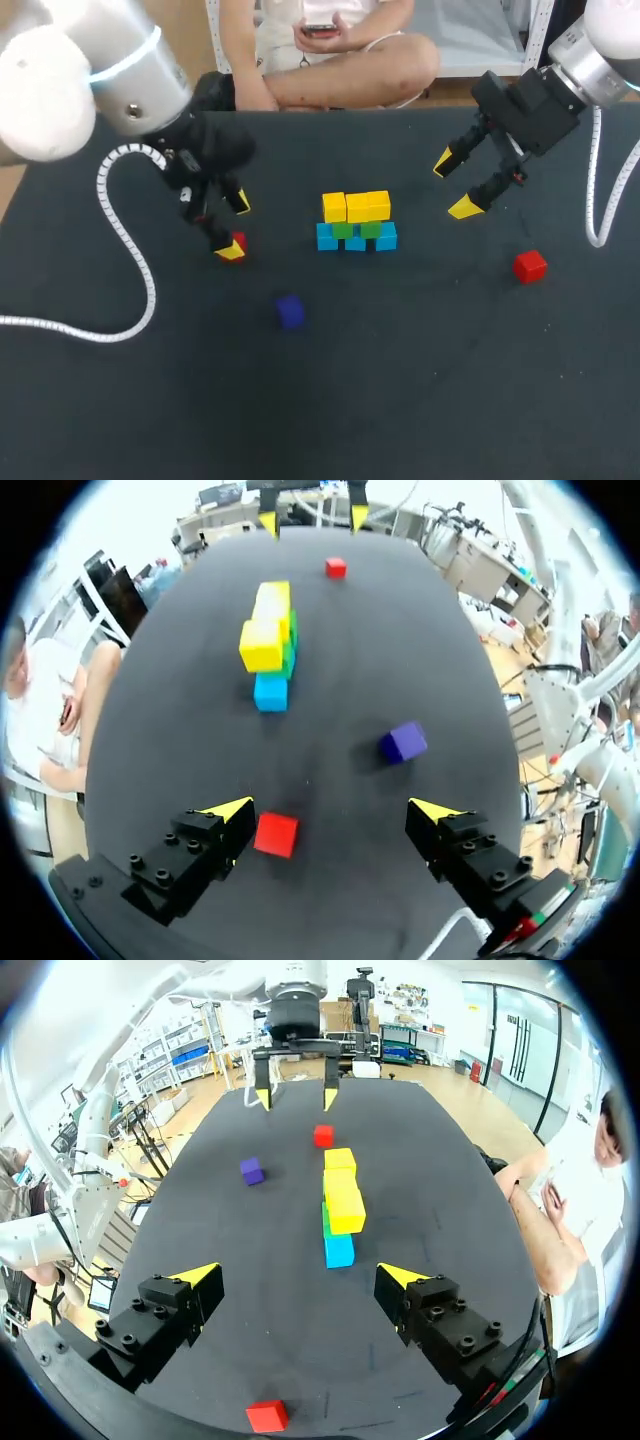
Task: Place the blue cubes, place green cubes on the blue cubes, place the yellow cubes on the green cubes, then place the red cubes on the yellow cubes, and place purple cube on the red cubes.
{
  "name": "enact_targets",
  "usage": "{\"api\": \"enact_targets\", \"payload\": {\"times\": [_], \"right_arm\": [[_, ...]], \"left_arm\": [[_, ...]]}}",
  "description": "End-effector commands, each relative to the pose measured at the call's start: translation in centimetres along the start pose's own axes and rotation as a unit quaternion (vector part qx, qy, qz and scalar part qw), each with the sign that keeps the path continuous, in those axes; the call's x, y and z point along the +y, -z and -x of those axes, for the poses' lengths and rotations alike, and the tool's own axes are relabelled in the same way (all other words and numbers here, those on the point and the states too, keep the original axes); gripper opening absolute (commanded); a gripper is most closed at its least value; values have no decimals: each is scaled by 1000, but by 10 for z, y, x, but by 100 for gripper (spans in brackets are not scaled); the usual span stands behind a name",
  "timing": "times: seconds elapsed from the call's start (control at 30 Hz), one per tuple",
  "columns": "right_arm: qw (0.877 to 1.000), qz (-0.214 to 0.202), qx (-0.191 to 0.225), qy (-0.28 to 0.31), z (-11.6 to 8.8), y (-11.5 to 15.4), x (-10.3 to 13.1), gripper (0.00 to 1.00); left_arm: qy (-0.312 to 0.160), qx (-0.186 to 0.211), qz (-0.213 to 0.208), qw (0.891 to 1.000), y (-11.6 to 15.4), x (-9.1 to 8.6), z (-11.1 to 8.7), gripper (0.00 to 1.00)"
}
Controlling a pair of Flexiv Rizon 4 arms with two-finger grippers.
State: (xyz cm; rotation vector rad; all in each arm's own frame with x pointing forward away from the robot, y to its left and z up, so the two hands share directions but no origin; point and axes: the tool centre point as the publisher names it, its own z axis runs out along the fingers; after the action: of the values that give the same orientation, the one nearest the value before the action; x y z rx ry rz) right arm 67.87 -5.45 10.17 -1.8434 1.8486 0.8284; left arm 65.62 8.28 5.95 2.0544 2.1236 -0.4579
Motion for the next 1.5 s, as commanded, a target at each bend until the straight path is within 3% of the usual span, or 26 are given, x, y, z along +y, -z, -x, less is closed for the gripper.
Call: {"api": "enact_targets", "payload": {"times": [0.03, 0.1, 0.17, 0.23, 0.4, 0.73, 1.0, 1.5], "right_arm": [[1000, 0, -1, 0, 0, 0, 0, 100], [1000, 0, -1, 0, 0, 0, 0, 100], [1000, 0, -1, 0, 0, 0, 0, 100], [1000, 0, -1, 0, 0, 0, 0, 100], [1000, 0, -1, 0, 0, 0, 0, 100], [1000, 0, -1, 0, 0, 0, 0, 100], [1000, 0, -1, 0, 0, 0, 0, 100], [1000, 0, -1, 0, 0, 0, 0, 100]], "left_arm": [[19, 78, -43, 996, -10, 22, 1, 100], [32, 110, -35, 993, -15, 26, -5, 100], [34, 99, -46, 993, -18, 29, -9, 100], [31, 114, -44, 992, -22, 32, -12, 100], [1, 107, -23, 994, -27, 34, -21, 100], [11, 99, -11, 995, -26, 31, -36, 100], [27, 34, 11, 999, -37, 19, -48, 100], [27, 17, 25, 999, -32, 21, -45, 100]]}}
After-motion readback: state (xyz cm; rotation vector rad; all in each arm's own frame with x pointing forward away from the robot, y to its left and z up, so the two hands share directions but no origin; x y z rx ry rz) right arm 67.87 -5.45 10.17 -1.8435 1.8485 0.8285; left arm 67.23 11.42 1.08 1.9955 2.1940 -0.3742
